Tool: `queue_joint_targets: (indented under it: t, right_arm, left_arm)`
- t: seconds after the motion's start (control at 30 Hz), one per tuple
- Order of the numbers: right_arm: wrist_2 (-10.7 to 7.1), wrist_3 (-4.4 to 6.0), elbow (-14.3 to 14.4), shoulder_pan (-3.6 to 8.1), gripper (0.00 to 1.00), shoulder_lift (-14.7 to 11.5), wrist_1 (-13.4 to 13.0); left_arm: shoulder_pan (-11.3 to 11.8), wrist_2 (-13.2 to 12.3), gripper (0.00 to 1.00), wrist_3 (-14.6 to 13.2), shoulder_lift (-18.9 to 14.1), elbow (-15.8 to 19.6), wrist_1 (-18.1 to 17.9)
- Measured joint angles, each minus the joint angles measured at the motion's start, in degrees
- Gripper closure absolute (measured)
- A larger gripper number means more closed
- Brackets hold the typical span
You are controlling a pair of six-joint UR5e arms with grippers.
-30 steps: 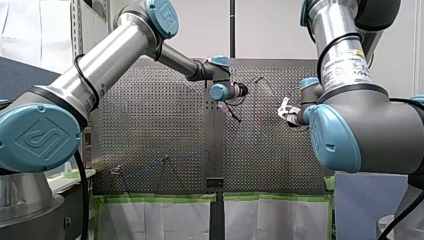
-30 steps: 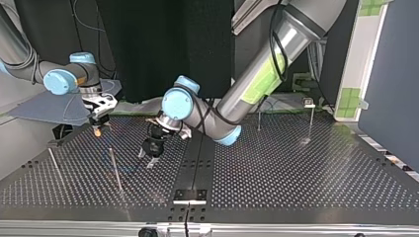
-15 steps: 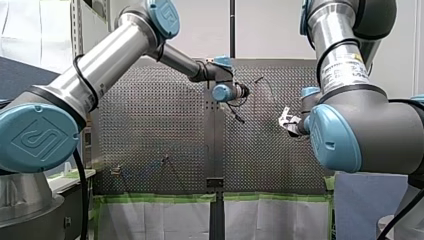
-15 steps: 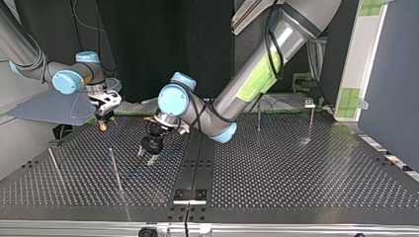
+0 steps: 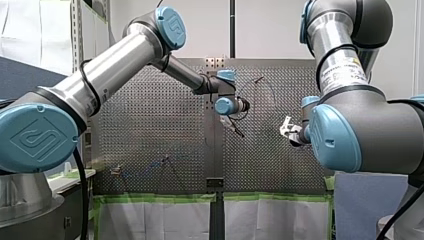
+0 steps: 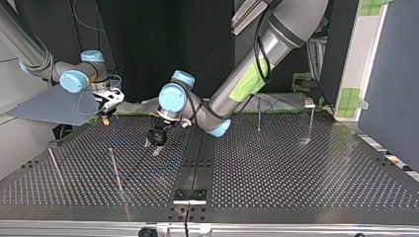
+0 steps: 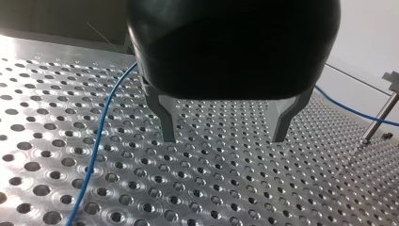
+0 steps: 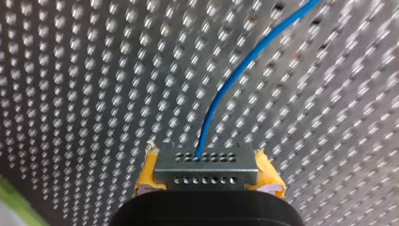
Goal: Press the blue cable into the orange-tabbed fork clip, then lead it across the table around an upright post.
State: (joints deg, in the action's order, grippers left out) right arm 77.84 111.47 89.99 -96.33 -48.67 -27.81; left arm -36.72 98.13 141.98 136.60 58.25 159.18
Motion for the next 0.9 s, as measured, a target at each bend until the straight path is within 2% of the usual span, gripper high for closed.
queue_joint_targets:
  t: [0.23,0.6,0.9]
  right_arm:
    - [1.08,-0.12,0.0,0.95,1.0,1.53,-0.48]
    - [3.05,-0.57,0.0,1.76,1.0,4.92,-0.76]
    - [3.82,-0.79,0.0,1.8,1.0,5.65,-1.19]
  left_arm:
    - [0.0,1.53,0.09,-1.43,-0.03,0.0,1.02]
    - [-0.65,7.9,0.09,-7.72,-0.07,0.0,6.13]
    - [-2.47,13.48,0.09,-13.31,-2.3,0.0,9.83]
